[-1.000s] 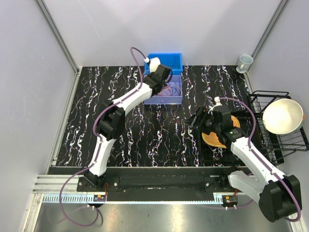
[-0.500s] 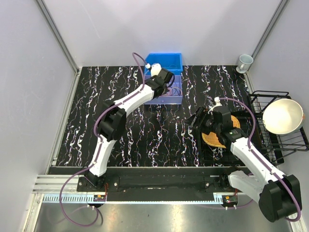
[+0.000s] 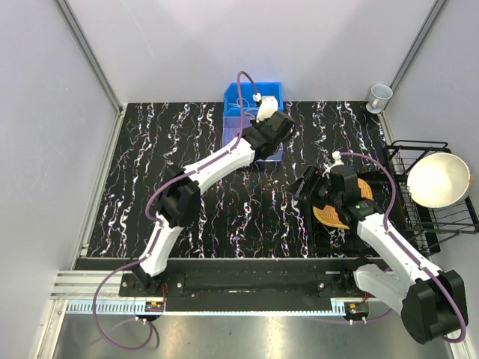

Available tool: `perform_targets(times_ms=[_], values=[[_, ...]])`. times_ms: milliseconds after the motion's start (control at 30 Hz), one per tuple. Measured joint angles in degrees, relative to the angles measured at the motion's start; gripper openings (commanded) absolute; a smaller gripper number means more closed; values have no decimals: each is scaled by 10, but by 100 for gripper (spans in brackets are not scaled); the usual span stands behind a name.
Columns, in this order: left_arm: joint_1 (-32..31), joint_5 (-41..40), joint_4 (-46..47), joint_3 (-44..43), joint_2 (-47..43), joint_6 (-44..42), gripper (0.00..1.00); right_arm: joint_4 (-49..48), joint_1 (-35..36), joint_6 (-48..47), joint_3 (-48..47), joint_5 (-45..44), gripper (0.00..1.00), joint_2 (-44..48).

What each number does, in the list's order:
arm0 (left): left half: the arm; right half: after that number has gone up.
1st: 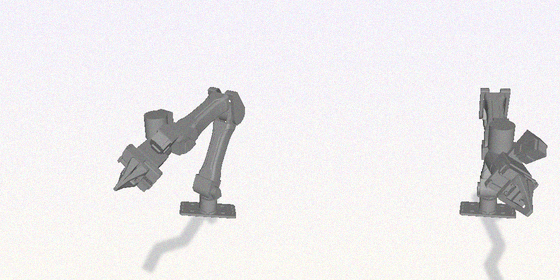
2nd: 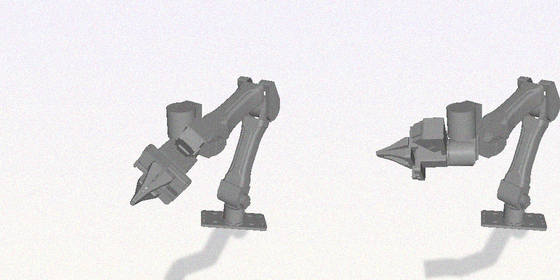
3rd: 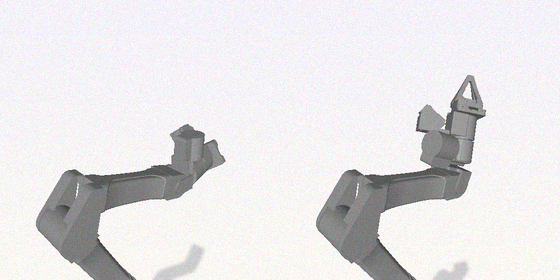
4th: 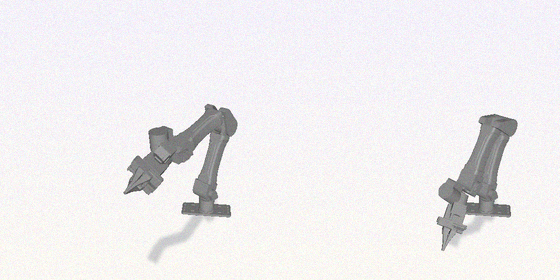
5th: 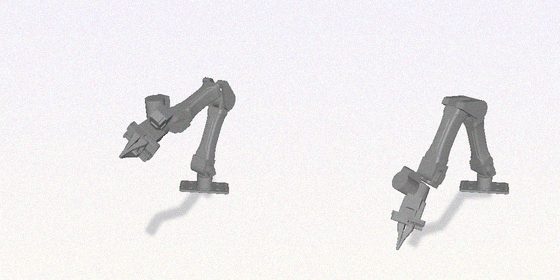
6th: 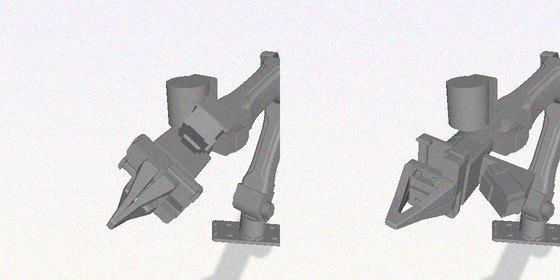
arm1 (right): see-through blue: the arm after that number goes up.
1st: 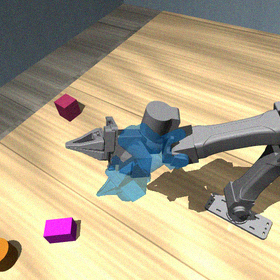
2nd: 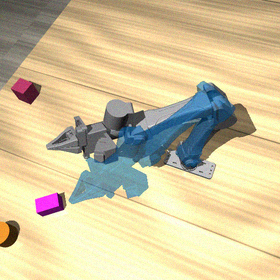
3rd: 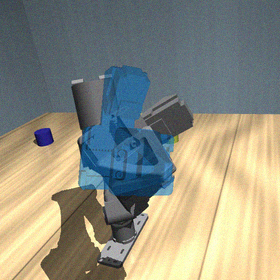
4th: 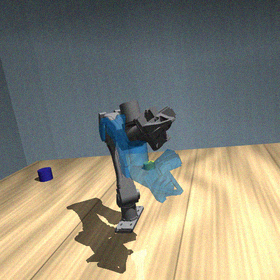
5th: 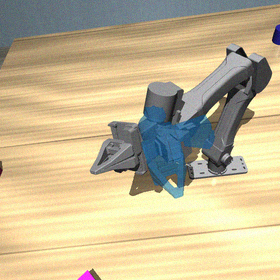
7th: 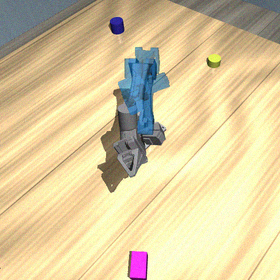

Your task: Untangle the cables

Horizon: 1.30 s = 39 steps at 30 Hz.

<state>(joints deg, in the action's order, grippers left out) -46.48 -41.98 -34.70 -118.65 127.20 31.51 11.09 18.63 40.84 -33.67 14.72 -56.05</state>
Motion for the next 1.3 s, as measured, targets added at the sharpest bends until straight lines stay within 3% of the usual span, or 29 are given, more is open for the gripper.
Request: perform_targets(times_ms=[400, 767, 800, 833, 867, 967, 1100, 1300], values=[[4, 16, -6, 49, -18, 19, 0, -5, 0, 4, 1, 10, 82, 0], [71, 63, -8, 47, -6, 28, 0, -6, 0, 4, 2, 11, 82, -5], [78, 66, -8, 42, 0, 26, 7, -6, 0, 4, 2, 12, 82, -7], [82, 69, -7, 37, 5, 24, 22, -6, 0, 4, 2, 12, 82, -8], [87, 71, -8, 30, 14, 17, 48, -6, 0, 4, 2, 13, 82, -10], [94, 78, -7, 12, 31, -3, 78, -6, 0, 4, 2, 13, 82, -12], [95, 79, -7, 11, 29, -19, 89, -7, 0, 4, 2, 13, 82, -12], [95, 90, -5, 69, -48, -31, 89, -10, 0, 5, 2, 14, 81, -24]])
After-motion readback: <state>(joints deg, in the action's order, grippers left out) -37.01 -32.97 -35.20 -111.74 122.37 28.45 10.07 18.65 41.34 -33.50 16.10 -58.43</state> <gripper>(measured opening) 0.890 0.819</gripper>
